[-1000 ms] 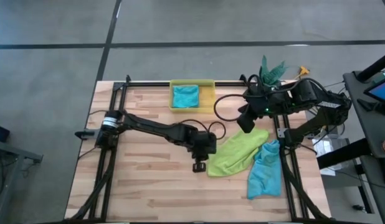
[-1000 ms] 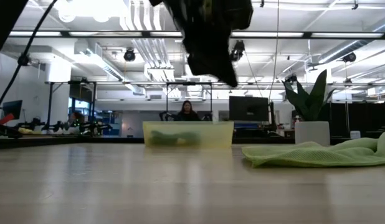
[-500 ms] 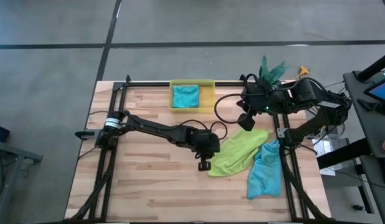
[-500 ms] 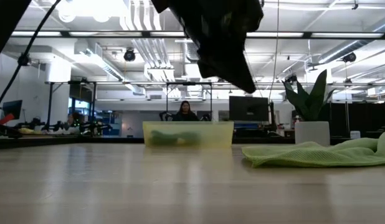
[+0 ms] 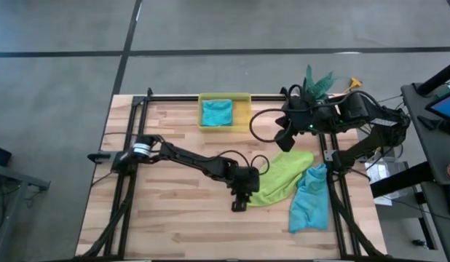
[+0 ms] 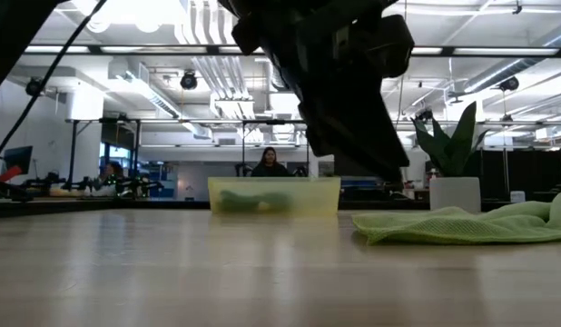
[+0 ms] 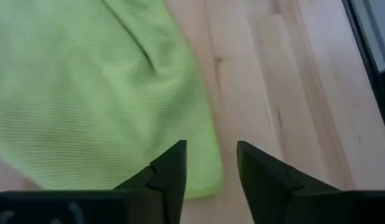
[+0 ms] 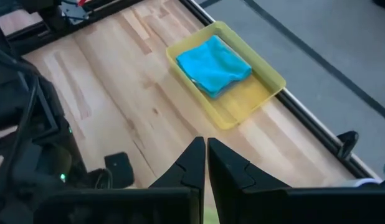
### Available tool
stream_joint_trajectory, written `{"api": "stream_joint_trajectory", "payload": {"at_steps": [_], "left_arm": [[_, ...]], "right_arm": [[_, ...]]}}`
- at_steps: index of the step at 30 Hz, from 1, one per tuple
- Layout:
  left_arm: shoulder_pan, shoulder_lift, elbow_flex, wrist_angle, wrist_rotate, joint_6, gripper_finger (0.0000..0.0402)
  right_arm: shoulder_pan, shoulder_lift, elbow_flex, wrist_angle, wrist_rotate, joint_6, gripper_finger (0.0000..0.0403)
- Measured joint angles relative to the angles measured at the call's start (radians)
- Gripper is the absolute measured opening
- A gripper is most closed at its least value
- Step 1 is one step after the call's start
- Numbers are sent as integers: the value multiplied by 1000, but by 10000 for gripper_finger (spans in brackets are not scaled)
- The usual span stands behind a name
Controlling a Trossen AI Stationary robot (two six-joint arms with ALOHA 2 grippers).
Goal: Fold microfiber towels
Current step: Fold the green microfiber cloth
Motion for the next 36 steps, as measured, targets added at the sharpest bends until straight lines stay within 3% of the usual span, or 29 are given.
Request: {"api": "stream_joint_trajectory", "payload": {"at_steps": [15,28,36], "left_arm": [[-6,70,-8,13,12,66,142],[-27,97,-15,72,-48,70,142],[-20,108,-73,-134,-117,71,141]], "right_arm": [[0,6,0,0,-3,247,13],[31,6,0,-1,-33,405,13],[51,6,0,-2,-33,430,13]]}}
